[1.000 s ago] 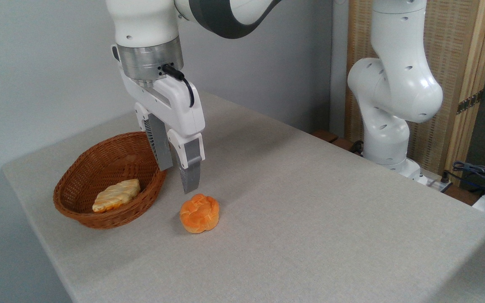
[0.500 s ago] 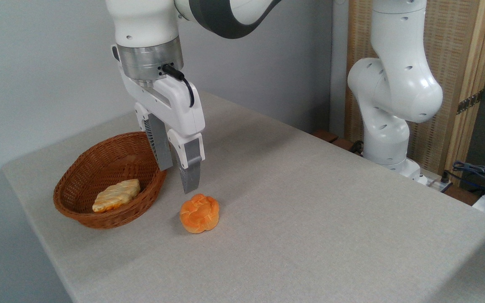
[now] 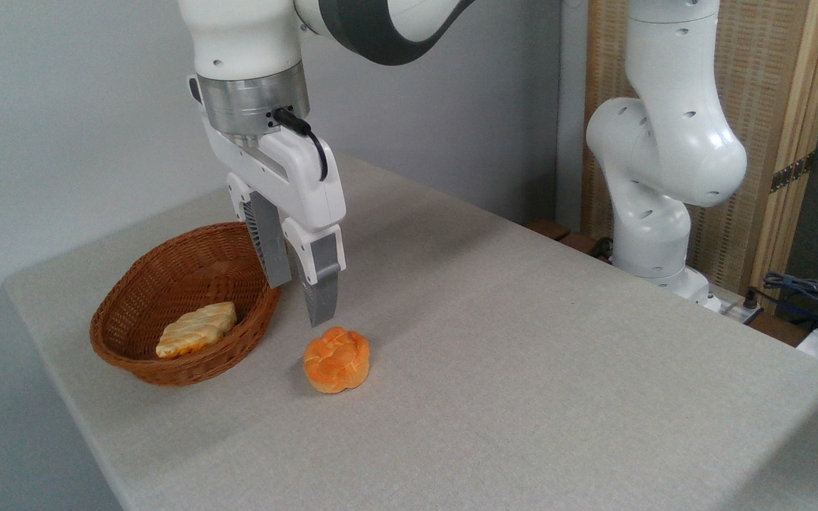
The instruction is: Put bread into the basket
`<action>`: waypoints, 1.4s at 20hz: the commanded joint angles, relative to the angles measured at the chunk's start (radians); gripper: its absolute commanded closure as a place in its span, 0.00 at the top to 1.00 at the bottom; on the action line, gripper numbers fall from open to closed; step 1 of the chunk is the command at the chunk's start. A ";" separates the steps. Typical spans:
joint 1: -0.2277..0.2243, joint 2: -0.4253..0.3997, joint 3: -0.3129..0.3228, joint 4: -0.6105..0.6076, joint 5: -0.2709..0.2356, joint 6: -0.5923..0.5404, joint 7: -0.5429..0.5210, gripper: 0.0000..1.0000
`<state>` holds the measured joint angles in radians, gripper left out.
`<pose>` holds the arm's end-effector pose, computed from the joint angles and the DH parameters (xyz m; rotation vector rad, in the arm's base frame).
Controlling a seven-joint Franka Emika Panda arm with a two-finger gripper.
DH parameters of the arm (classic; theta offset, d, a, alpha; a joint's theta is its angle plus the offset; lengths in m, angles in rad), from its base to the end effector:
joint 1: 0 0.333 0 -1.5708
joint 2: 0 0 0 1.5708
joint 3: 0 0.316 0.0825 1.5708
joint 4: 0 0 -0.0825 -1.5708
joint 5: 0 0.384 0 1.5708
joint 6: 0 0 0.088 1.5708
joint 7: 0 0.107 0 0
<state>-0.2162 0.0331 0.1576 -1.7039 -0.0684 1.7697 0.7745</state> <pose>0.5752 -0.0410 0.5603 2.8370 -1.2345 0.0817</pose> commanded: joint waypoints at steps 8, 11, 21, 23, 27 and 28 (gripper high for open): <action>-0.009 0.001 0.003 -0.006 0.006 -0.032 0.026 1.00; -0.014 0.001 0.002 -0.020 0.006 -0.020 0.029 1.00; -0.037 -0.058 -0.004 -0.186 0.012 0.128 0.029 1.00; -0.048 -0.064 -0.004 -0.220 0.015 0.146 0.029 1.00; -0.052 -0.062 -0.004 -0.290 0.016 0.230 0.029 1.00; -0.063 -0.056 -0.004 -0.302 0.016 0.243 0.029 1.00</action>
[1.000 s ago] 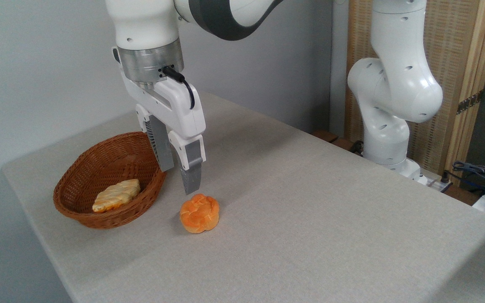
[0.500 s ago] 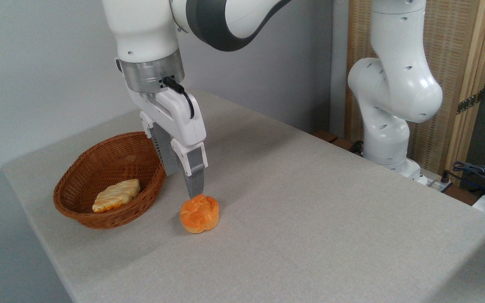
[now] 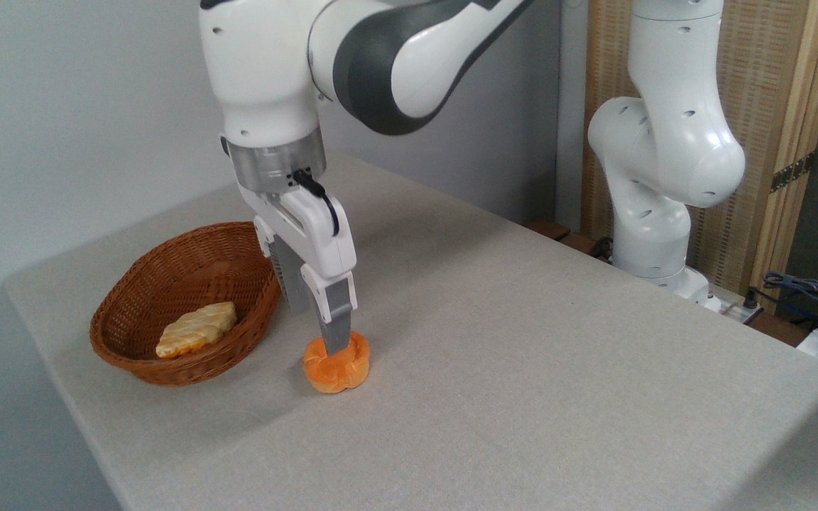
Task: Put bread into the basket
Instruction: 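Lower the gripper onto the orange bun and close on it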
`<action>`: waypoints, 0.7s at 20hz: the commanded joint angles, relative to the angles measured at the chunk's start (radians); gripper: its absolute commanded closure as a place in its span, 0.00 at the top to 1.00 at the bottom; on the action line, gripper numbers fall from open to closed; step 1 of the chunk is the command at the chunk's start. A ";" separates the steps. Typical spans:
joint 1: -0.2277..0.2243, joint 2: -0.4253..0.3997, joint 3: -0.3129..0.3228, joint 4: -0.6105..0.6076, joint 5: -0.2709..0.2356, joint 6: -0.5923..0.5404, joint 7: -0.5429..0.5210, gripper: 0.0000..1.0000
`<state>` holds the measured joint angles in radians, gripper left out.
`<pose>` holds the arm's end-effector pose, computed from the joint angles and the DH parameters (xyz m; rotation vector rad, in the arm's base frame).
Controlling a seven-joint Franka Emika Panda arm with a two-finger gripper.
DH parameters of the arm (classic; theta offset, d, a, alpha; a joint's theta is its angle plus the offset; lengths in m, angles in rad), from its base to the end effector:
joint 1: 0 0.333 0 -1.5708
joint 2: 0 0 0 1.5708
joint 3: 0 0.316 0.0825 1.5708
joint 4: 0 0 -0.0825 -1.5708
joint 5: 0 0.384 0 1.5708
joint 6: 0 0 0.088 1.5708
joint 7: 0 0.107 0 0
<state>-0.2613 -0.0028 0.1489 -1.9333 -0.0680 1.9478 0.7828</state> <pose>0.5559 -0.0673 0.4860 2.7985 -1.3016 0.0576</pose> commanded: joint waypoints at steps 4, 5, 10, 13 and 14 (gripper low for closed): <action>-0.029 0.013 0.005 -0.087 0.017 0.071 0.021 1.00; -0.030 0.024 0.005 -0.087 0.017 0.072 0.021 1.00; -0.044 0.058 0.005 -0.087 0.017 0.082 0.021 1.00; -0.047 0.072 0.005 -0.087 0.017 0.085 0.021 0.96; -0.047 0.072 0.005 -0.085 0.017 0.085 0.021 0.83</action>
<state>-0.3006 0.0621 0.1481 -2.0154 -0.0679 2.0109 0.7838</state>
